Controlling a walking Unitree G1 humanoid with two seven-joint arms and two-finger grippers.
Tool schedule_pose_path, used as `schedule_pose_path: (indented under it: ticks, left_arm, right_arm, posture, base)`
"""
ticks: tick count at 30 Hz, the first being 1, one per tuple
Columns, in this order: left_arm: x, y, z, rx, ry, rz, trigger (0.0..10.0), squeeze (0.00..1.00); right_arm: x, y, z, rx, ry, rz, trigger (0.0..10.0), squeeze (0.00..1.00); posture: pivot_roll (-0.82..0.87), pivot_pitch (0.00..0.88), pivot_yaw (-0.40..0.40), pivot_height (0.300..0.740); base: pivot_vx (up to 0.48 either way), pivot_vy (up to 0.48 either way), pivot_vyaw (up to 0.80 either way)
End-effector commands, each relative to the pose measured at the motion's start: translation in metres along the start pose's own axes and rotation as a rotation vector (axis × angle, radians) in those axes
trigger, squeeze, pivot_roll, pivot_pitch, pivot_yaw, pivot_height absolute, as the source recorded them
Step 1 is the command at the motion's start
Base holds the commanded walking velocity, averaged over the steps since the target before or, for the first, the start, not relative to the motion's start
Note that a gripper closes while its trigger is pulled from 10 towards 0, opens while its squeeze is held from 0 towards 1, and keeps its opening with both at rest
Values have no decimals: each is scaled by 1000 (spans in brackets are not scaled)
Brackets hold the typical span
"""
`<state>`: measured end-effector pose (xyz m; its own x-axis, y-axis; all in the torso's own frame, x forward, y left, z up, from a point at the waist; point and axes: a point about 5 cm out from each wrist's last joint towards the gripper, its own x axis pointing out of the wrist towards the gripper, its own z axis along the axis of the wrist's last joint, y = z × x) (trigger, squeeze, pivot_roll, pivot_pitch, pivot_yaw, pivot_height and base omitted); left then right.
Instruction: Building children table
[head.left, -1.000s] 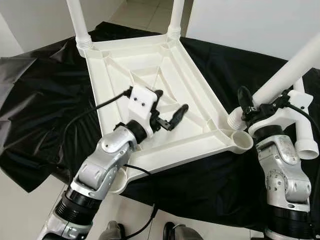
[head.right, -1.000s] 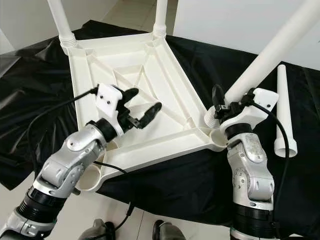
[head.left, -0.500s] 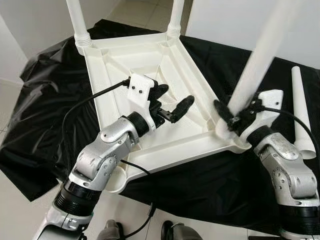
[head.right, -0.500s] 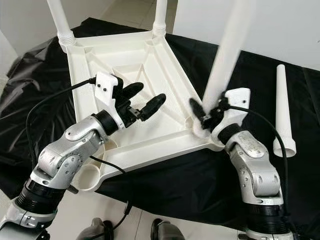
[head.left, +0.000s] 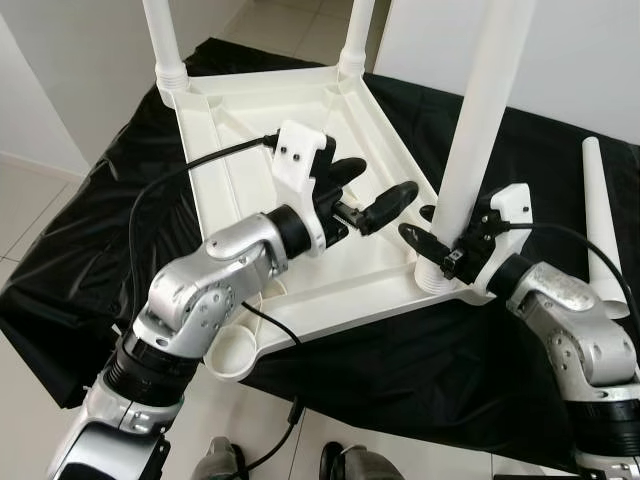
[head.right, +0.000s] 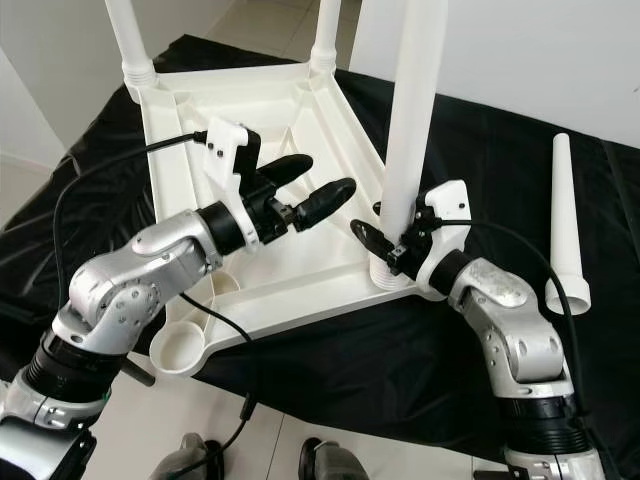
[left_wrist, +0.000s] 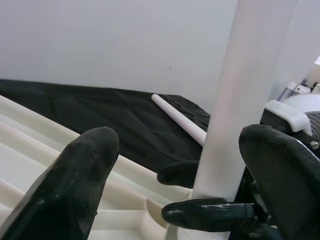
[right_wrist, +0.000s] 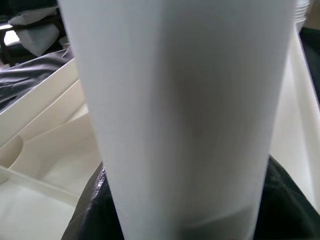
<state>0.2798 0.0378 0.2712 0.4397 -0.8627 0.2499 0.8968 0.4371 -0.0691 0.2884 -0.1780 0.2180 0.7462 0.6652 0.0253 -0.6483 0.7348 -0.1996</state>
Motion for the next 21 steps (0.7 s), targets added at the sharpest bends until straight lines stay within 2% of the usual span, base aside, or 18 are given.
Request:
schedule_pose_path:
  ticks: [1,2,11,21]
  left_arm:
    - [-2,-27,5,3,-4,-465,10000,0]
    - [-1,-30,8,-26,-8,-491,10000,0]
    - [7,-34,18,-13,-14,-548,10000,0]
    - [15,-32,21,0,-8,-554,10000,0]
  right_arm:
    - [0,2,-4,15,24,42,10000,0]
    - [1,4,-4,12,28,64,10000,0]
    - [5,2,-9,-9,64,95,10000,0]
    - [8,10,-7,-26,66,185,10000,0]
  posture:
    - [61,148,-102,740]
    - [61,148,-102,740]
    - [55,157,-98,740]
    - [53,163,-93,740]
  base:
    - [0,0,0]
    - [0,0,0]
    - [0,0,0]
    - [0,0,0]
